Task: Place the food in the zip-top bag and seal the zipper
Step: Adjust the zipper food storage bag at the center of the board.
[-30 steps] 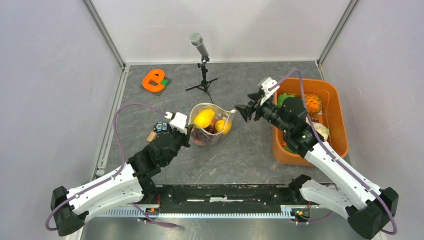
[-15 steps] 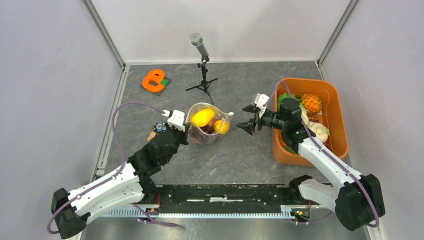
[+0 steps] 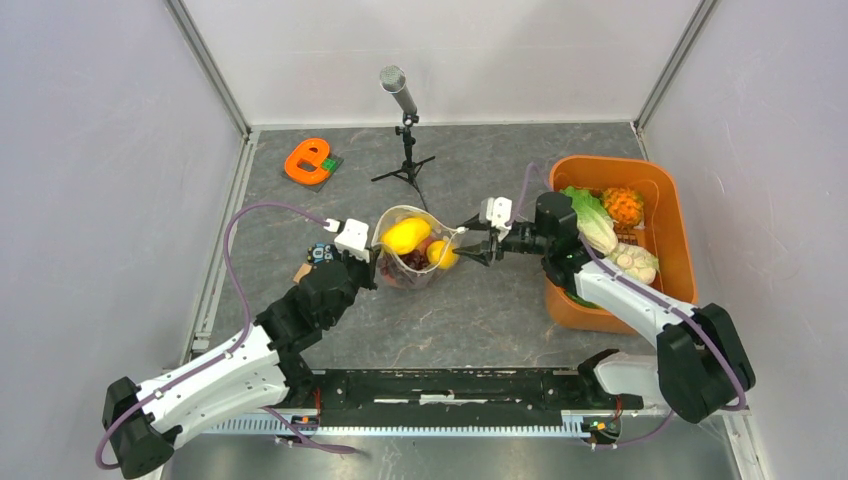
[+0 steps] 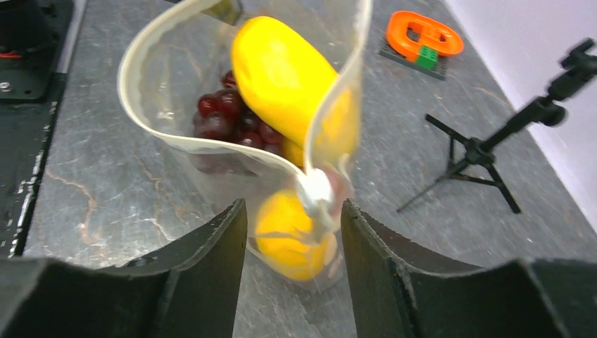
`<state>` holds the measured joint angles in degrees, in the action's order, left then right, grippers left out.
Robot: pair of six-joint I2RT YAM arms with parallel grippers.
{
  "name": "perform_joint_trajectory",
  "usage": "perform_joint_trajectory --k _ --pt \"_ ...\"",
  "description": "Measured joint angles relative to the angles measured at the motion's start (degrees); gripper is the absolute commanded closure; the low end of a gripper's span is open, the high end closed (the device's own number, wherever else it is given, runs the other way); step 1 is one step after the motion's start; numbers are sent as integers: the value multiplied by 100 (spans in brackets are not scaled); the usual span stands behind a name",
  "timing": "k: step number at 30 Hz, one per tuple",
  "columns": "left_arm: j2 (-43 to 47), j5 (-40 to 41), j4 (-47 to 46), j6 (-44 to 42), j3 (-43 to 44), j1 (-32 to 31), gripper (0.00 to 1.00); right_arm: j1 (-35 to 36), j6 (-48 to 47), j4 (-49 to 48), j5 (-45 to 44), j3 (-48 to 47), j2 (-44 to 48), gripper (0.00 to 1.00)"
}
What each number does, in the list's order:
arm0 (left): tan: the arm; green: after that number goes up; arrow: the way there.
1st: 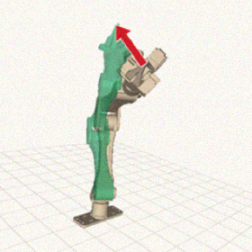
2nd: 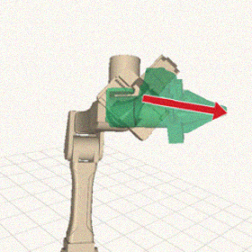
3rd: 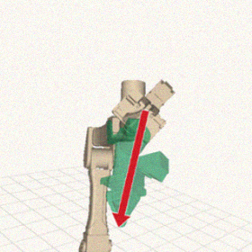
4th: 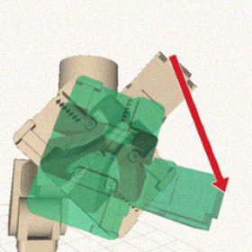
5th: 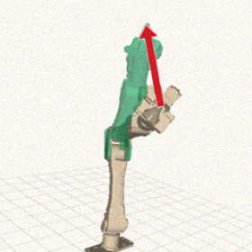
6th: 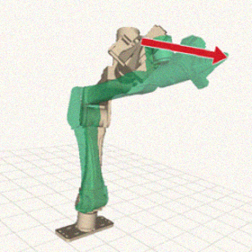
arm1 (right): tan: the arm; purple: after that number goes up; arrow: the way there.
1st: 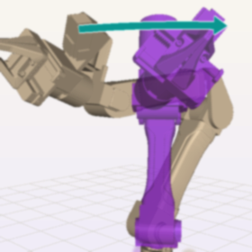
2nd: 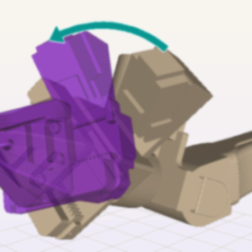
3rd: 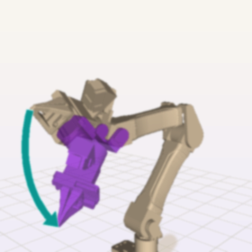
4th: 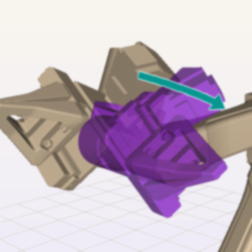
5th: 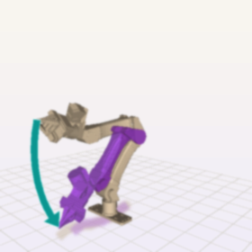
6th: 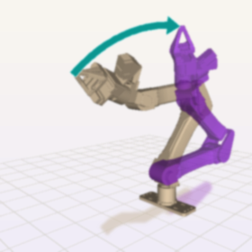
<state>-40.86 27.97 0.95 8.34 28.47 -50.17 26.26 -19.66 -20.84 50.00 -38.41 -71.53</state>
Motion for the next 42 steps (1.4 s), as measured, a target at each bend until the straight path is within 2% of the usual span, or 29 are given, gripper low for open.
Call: perform_joint_trajectory --k 7,8,10,13,17,21,33,42 --pt "0 -15 9 13 7 24 98 170 -170 -208 31 -2 -74 64" --pt "4 -20 11 26 7 28 98 170 -170 -260 26 2 -74 69" --pt "22 -57 22 92 7 39 98 170 -155 -396 -15 50 -72 71" --pt "55 -116 31 136 7 68 98 170 -116 -562 -66 179 -70 84" --pt "57 -127 55 173 7 98 98 170 -76 -625 -101 247 -70 85" --pt "52 -153 63 205 7 111 98 170 -46 -728 -116 280 -70 99" --pt "92 -164 70 219 7 146 98 170 365 -1220 -533 708 275 100" --pt "170 -157 496 295 208 221 98 136 984 -931 -396 520 682 100"
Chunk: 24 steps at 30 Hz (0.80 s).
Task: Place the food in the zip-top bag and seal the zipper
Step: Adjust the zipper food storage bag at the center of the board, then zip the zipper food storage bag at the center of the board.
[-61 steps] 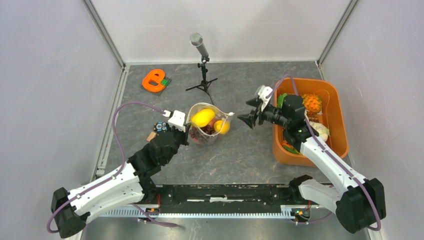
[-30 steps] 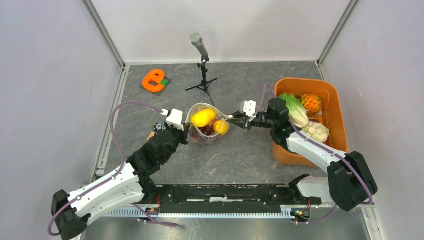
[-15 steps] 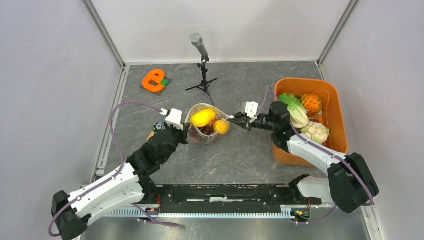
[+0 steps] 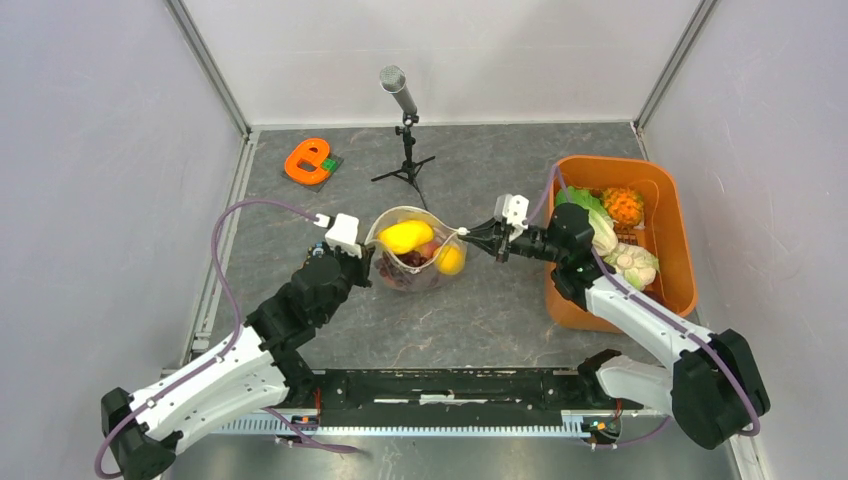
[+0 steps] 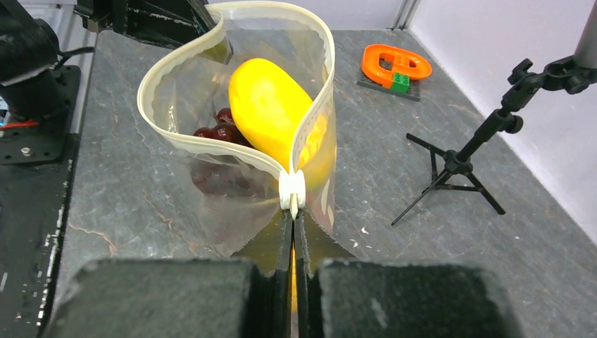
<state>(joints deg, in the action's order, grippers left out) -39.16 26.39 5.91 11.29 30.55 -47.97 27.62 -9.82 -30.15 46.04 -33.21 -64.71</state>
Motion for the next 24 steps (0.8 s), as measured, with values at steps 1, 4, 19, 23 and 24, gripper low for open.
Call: perform_joint_trajectory --k 1,4,19,23,24 --pt "17 -2 111 7 85 9 98 0 66 164 0 -96 2 100" --pt "26 -33 306 4 343 42 98 0 236 492 0 -291 7 100" --pt "-391 -310 1134 133 1272 205 22 2 1427 557 -330 -116 168 100" --pt "-417 -898 1353 15 1812 238 8 7 1458 573 -363 -116 181 100" --pt "-496 -1176 1392 -44 2013 243 3 15 1453 590 -363 -114 181 100"
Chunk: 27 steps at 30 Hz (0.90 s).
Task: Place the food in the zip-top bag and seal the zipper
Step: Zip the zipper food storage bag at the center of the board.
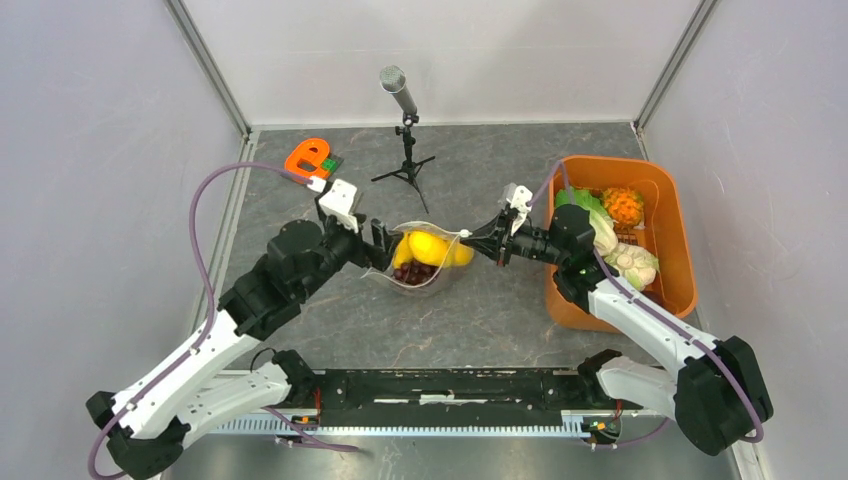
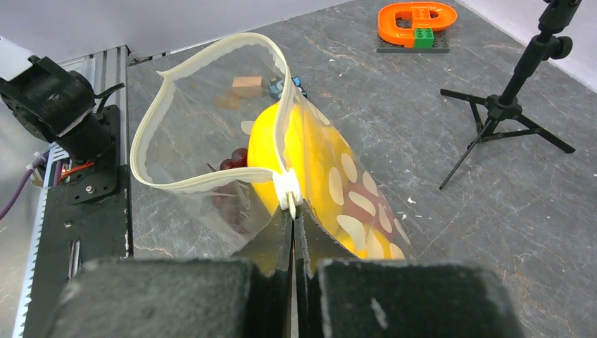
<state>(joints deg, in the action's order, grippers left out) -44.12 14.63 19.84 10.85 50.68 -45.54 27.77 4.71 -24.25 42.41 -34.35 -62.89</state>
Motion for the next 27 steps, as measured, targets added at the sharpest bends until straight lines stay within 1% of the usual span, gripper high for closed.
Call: perform_joint_trajectory --k 4,7,9,14,15,18,24,27 --pt "-481 -1119 -48 -280 664 4 1 37 -96 149 -9 -2 15 100" --pt "-935 -1950 -153 -444 835 4 2 55 -203 289 -48 -2 22 100" --pt "-1327 -2470 -240 -518 863 4 4 63 -264 356 -48 -2 22 100" --pt "-2120 -3403 -306 -750 863 4 11 63 -330 422 -48 0 35 100" --pt "-2199 -3506 -341 -802 863 4 14 63 -339 422 -46 0 39 100" --pt "-2330 -3832 -538 -1019 863 4 20 63 -352 424 -46 0 44 100" --pt "-2382 -4186 -1102 -1486 863 4 32 63 -354 426 -44 0 44 100" --pt "-2479 -4358 -1318 -1777 863 4 41 63 -393 433 -44 0 46 100"
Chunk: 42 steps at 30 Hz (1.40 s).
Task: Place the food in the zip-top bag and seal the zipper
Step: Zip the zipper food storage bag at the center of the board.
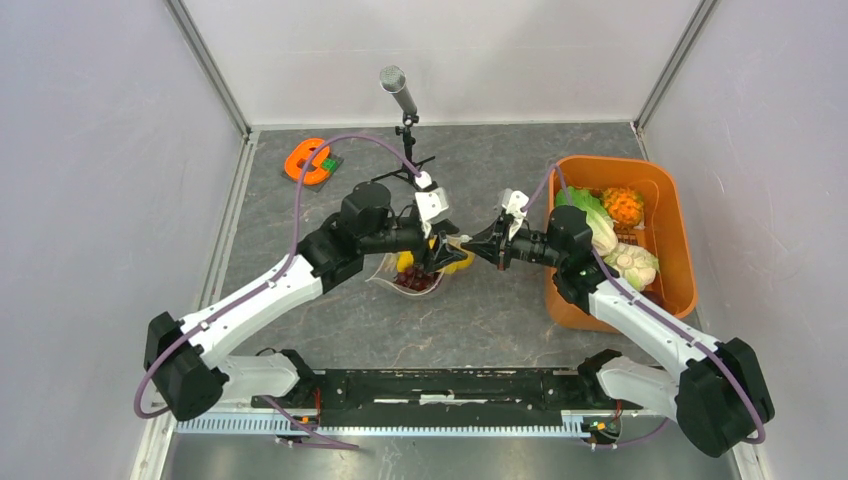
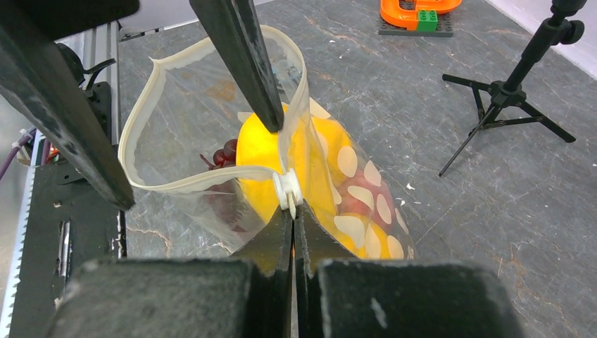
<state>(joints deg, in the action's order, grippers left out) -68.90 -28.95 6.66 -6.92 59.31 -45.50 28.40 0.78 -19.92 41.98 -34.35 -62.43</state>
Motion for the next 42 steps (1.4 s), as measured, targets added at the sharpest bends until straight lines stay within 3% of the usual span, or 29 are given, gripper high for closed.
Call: perform_joint_trajectory --k 3,12,21,23,33,42 --pt "-179 -190 -94 -308 2 0 53 0 -70 31 2 13 31 100" --pt "-514 -662 -90 -874 4 9 61 0 -192 142 0 118 87 100" --pt "-616 -710 -79 -1005 9 4 50 0 -221 138 -2 129 142 100" --pt "-614 -678 -83 -1034 9 0 40 -2 -219 138 -4 129 142 100" --pt "-442 -387 -380 -1047 9 4 30 7 -229 122 0 162 175 100" --pt "-442 -116 -380 -1054 9 4 27 7 -264 142 44 162 175 100"
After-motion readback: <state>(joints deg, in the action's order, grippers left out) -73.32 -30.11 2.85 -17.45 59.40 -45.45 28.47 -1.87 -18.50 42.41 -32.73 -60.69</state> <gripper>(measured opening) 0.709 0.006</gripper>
